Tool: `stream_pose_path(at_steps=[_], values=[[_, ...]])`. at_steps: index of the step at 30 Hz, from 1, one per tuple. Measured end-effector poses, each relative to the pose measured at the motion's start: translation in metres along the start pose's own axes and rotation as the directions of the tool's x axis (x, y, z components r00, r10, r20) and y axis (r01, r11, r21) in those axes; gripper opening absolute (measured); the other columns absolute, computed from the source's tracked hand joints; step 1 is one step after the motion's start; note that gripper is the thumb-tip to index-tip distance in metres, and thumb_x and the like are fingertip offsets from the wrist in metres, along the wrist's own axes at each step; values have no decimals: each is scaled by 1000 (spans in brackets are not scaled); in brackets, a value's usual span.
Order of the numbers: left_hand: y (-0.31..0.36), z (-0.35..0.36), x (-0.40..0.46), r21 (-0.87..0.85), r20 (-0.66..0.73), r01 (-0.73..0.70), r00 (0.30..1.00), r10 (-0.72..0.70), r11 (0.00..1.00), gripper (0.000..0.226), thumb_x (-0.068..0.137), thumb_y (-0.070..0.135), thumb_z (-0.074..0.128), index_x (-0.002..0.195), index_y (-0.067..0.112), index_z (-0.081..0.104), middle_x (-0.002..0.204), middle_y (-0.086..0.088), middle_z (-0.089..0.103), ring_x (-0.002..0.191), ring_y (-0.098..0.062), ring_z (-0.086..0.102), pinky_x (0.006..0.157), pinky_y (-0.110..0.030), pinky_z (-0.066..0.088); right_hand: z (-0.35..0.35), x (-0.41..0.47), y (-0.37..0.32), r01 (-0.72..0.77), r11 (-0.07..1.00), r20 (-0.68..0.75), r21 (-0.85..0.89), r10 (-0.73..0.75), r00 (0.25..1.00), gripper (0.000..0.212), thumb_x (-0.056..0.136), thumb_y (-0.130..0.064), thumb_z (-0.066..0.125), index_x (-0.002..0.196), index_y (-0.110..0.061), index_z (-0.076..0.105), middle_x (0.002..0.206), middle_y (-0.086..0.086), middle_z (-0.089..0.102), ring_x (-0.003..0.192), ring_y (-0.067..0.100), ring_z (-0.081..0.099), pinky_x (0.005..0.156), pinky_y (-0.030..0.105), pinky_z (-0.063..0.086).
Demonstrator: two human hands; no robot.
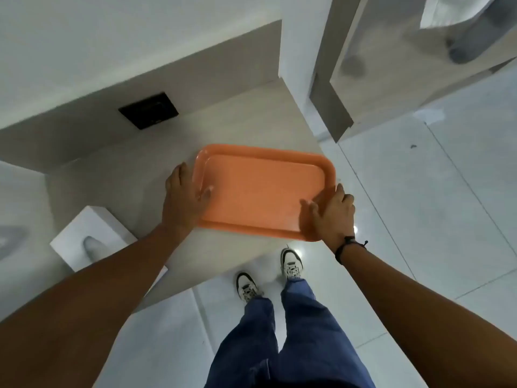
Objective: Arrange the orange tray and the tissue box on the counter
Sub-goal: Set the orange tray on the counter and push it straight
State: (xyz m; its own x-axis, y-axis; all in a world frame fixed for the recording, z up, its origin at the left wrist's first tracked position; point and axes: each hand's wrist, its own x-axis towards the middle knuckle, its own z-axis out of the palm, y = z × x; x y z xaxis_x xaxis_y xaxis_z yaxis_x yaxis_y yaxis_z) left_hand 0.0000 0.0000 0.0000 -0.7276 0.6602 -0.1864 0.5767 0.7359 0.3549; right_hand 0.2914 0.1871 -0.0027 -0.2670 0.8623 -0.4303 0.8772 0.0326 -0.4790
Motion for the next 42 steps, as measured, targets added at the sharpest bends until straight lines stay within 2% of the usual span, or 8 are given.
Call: stream_pose_path(at_steps=[3, 5, 7, 10, 16, 26, 32, 42], values=[[-1, 5, 5, -71, 43, 131, 991, -128, 989, 81, 107, 36, 64, 167, -4, 28, 160, -33, 43, 148, -48, 43, 120, -56, 38, 8, 7, 3, -18, 996, -73, 85, 25, 997, 49, 107, -19, 60, 148, -2, 41, 140, 26, 55, 123, 48, 61, 94, 51, 54], [-2, 9, 7, -83, 63, 156, 986, -151, 984, 62, 108, 24, 59, 161, -2, 40, 146, -32, 56, 136, -49, 54, 113, -56, 45, 11, 8, 3, -22, 994, -94, 107, 32, 995, 35, 104, -4, 45, 139, -4, 44, 131, 23, 60, 108, 39, 60, 84, 44, 47], [-3, 14, 5, -119, 44, 155, 988, -151, 981, 50, 107, 11, 52, 156, 1, 48, 141, -29, 62, 130, -48, 59, 111, -56, 48, 13, 8, 5, -21, 992, -96, 123, 33, 995, 36, 101, 0, 39, 136, -6, 44, 127, 21, 61, 99, 30, 52, 83, 44, 47], [-4, 16, 4, -175, -1, 182, 983, -185, 968, 53, 104, 2, 47, 157, 2, 50, 145, -26, 62, 133, -46, 59, 114, -56, 47, 13, 12, 3, -21, 993, -95, 117, 32, 995, 39, 99, 2, 37, 137, -7, 44, 127, 21, 62, 99, 31, 55, 84, 45, 50], [-13, 21, 4, -222, -65, 257, 959, -277, 941, 52, 107, 3, 50, 158, 5, 49, 144, -24, 63, 133, -44, 60, 113, -51, 46, 18, 28, -13, 28, 996, -74, 80, -22, 997, 39, 102, -3, 40, 141, -10, 43, 128, 20, 62, 111, 42, 64, 91, 54, 55], [-43, 12, -2, -299, -116, 415, 878, -464, 859, 46, 110, 8, 44, 156, 11, 52, 136, -17, 67, 123, -37, 66, 106, -47, 53, 38, 67, -71, 177, 984, -13, -11, -177, 984, 37, 109, -15, 41, 145, -8, 44, 131, 22, 64, 115, 45, 65, 93, 53, 55], [-61, 2, -3, -305, -140, 492, 823, -550, 815, 48, 105, 4, 44, 152, 7, 54, 134, -20, 68, 122, -39, 66, 106, -49, 53, 54, 84, -109, 230, 971, 41, -65, -228, 973, 46, 105, -8, 38, 151, -11, 42, 138, 23, 62, 122, 48, 62, 100, 56, 53], [-88, -5, 5, -263, -184, 483, 825, -535, 835, 49, 110, 13, 46, 159, 5, 47, 139, -24, 64, 128, -41, 63, 109, -50, 51, 70, 99, -149, 311, 947, 68, -83, -306, 950, 49, 106, -7, 38, 154, -10, 41, 142, 25, 60, 127, 48, 60, 103, 55, 51]])
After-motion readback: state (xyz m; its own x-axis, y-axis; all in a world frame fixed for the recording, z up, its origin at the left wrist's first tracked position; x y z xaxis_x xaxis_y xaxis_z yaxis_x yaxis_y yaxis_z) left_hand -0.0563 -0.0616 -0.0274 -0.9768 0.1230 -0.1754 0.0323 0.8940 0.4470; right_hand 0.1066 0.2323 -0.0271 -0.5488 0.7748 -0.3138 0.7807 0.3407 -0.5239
